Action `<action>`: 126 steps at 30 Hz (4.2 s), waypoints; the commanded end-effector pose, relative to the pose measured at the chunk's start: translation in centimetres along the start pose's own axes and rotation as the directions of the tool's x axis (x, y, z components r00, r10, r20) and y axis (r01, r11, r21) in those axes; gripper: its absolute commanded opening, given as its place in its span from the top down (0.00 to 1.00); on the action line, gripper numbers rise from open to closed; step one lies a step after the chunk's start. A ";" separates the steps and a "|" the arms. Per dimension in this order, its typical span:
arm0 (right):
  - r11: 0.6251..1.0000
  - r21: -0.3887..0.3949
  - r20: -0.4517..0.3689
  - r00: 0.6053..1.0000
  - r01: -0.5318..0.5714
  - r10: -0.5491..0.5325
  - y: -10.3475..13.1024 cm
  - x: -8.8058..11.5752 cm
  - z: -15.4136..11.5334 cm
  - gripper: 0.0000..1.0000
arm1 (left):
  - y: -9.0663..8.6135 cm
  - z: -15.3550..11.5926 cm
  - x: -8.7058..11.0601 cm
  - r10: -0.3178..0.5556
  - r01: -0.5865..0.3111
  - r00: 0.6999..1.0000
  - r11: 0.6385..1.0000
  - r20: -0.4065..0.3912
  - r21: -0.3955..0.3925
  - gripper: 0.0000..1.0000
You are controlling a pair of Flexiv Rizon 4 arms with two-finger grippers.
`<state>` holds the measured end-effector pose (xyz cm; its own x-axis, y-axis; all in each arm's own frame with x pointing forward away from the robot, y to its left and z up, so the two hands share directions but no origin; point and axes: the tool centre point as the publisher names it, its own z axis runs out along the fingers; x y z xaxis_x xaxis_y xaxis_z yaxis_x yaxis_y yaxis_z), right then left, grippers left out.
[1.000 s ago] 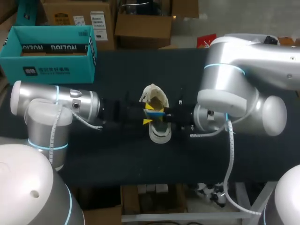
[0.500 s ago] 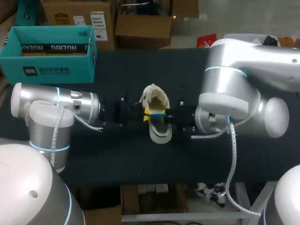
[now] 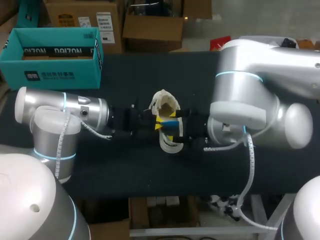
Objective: Open the shoe tongue, take the insole out of the shoe, put the insole back into the shoe, and pack the shoe into the shoebox
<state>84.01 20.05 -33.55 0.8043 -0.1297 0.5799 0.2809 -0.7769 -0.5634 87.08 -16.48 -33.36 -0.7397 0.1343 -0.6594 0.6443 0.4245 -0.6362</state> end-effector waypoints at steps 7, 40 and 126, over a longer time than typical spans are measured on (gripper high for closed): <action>0.997 -0.072 -0.040 0.999 0.001 -0.003 -1.8 -0.4 -0.7 0.56 | 0.3 0.6 0.0 -0.004 0.004 1.000 1.000 -0.010 0.010 1.00; 0.989 -0.122 0.047 0.995 -0.081 0.087 0.1 -1.0 1.9 1.00 | -2.0 -5.6 -0.7 -0.051 0.051 0.999 0.998 -0.013 0.038 0.00; 0.996 -0.078 0.102 0.993 -0.053 0.060 -0.3 -1.2 0.1 1.00 | -2.1 -13.9 -1.6 -0.763 0.913 0.358 0.166 0.538 -0.372 0.00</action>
<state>84.28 22.16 -35.54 0.8809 -0.0994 0.4628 0.1864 -0.8259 -0.5321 84.47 -4.45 -25.38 -0.7378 -0.6677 0.0994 -0.5738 0.5426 -0.6134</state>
